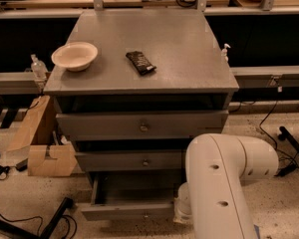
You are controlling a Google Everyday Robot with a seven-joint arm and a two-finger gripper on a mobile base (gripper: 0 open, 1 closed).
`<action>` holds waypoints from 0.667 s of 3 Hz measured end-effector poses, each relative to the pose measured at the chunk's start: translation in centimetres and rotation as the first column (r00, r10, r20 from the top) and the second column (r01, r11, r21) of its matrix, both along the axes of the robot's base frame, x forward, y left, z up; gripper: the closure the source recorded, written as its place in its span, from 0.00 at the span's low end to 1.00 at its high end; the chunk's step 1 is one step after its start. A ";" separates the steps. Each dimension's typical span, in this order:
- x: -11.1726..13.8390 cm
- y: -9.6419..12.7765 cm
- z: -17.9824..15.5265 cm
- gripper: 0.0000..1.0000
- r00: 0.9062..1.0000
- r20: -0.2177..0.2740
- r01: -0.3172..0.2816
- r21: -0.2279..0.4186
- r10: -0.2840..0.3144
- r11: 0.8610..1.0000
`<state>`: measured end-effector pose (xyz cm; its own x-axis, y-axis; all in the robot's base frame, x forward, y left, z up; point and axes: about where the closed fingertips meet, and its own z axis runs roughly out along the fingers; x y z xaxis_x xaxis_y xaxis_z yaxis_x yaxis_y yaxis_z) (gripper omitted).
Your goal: Open bottom drawer
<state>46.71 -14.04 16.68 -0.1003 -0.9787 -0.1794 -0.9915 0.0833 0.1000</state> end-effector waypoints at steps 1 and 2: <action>0.0 0.0 0.0 1.00 1.000 0.000 0.000 0.000 0.000 1.000; 0.0 0.0 0.0 1.00 1.000 0.000 0.000 0.000 0.000 1.000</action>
Offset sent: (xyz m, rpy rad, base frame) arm -0.1280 0.0174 0.0688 -0.0780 0.1121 -0.3012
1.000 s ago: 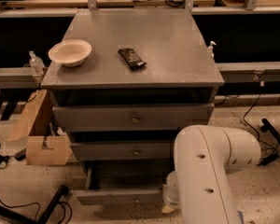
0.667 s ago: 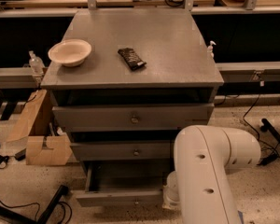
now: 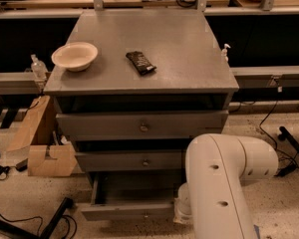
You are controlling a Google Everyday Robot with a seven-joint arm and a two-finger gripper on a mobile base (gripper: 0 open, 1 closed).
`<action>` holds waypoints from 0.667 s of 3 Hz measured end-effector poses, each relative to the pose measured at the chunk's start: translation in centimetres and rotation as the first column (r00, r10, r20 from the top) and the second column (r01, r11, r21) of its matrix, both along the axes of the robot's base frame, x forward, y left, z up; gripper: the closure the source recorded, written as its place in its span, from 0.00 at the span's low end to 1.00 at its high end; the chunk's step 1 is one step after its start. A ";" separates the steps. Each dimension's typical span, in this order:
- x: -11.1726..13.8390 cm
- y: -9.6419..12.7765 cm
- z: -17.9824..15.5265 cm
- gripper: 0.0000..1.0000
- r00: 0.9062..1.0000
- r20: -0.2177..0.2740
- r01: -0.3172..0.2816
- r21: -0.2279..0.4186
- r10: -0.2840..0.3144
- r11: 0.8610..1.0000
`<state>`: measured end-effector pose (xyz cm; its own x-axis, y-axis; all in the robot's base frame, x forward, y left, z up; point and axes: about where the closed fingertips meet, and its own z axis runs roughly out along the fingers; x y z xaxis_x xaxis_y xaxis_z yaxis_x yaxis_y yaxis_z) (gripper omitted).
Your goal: Open bottom drawer
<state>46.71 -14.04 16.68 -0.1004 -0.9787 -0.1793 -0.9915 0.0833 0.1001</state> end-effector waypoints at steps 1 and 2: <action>0.0 0.0 0.0 1.00 1.000 0.000 0.000 0.000 0.000 1.000; 0.0 0.0 0.0 1.00 1.000 0.000 0.000 0.000 0.000 1.000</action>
Offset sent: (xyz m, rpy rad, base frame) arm -0.1430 0.0203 0.0807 -0.1339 0.1871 -0.2801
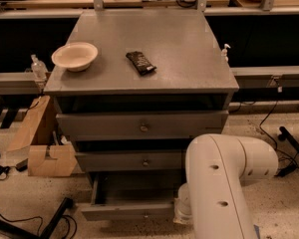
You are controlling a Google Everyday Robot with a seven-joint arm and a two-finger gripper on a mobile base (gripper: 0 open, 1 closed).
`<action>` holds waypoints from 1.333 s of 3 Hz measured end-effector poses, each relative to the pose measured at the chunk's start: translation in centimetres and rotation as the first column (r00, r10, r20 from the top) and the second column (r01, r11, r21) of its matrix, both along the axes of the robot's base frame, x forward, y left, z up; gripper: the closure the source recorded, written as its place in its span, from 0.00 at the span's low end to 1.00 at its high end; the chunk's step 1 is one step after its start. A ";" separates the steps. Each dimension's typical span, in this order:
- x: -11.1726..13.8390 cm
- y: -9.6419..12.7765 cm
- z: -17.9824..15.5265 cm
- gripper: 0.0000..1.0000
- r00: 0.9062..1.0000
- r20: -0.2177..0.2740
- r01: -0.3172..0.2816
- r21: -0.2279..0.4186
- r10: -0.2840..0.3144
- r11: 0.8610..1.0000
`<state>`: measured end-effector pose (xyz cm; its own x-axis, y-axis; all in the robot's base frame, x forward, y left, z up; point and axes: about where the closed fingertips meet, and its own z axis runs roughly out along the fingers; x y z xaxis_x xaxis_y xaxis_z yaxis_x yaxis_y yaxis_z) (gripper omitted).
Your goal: Open bottom drawer
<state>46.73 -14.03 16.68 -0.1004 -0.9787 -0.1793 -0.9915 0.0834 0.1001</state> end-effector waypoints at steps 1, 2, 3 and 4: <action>0.0 0.0 0.0 1.00 1.000 0.000 0.000 0.000 0.000 1.000; 0.0 0.0 0.0 0.82 1.000 0.000 0.000 0.000 0.000 1.000; 0.0 0.0 0.0 0.59 1.000 0.000 0.000 0.000 0.000 1.000; 0.0 0.0 0.0 0.34 1.000 0.000 0.000 0.000 0.000 1.000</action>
Offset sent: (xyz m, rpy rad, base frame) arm 0.0000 0.0000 0.0001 0.0000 0.0000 0.0000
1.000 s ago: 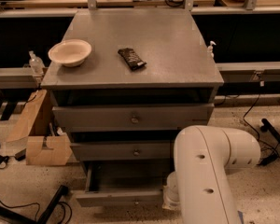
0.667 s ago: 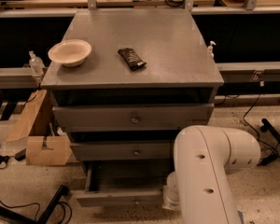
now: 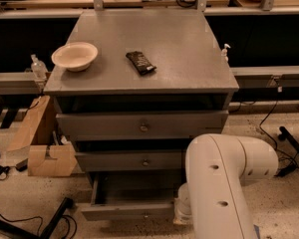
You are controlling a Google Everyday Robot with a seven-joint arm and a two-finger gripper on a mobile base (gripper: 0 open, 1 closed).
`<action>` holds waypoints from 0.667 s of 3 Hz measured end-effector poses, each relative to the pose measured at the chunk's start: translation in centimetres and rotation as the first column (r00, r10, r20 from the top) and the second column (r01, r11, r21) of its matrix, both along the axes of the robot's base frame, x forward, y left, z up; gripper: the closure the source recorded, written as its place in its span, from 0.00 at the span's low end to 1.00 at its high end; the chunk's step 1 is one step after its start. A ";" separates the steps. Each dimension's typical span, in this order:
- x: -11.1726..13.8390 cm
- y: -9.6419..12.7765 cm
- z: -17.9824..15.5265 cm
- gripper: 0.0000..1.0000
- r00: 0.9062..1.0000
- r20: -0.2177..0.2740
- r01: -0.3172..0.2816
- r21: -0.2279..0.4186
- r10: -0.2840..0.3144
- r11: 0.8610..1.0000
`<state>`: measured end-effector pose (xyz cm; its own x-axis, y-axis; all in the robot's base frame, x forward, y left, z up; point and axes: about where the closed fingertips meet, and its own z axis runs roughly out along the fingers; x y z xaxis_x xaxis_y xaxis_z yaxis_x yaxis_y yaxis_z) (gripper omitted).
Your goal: Open bottom drawer
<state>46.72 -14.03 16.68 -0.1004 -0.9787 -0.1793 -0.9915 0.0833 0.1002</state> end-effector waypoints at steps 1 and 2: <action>0.0 0.0 0.0 0.11 1.000 0.000 0.000 0.000 0.000 1.000; 0.0 0.0 0.0 0.00 1.000 0.000 0.000 0.000 0.000 1.000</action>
Offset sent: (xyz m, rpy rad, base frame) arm 0.0000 0.0000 0.0000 0.0000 0.0000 0.0000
